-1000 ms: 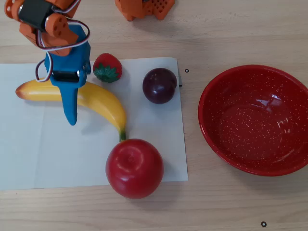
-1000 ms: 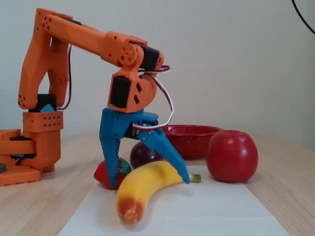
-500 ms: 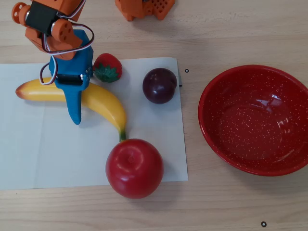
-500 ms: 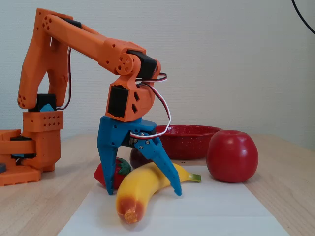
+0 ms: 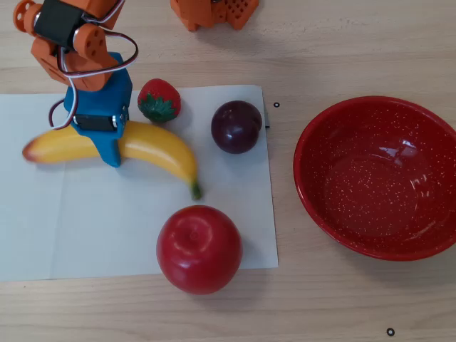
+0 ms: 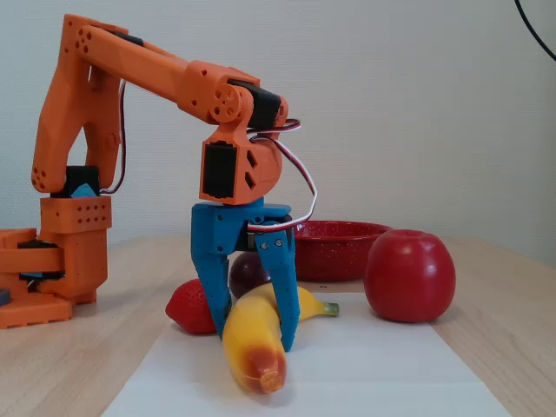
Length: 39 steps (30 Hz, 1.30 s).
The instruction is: Grasp the banana and put it in the red bowl
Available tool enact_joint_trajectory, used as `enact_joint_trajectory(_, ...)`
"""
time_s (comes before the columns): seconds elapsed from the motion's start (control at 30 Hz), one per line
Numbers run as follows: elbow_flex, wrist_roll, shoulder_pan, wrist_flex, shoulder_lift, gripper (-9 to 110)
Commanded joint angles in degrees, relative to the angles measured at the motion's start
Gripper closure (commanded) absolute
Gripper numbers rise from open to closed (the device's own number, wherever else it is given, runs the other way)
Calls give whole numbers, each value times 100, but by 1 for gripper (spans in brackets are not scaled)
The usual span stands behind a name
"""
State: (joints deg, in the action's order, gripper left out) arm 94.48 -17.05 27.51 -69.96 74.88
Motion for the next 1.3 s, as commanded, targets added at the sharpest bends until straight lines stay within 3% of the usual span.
enact_joint_trajectory(0.0,70,-26,79,-193,413,101)
enact_joint_trajectory(0.87,-4509,949,-334,-4061,483,101)
enact_joint_trajectory(1.27,-4649,1160,-967,-4113,1301,101)
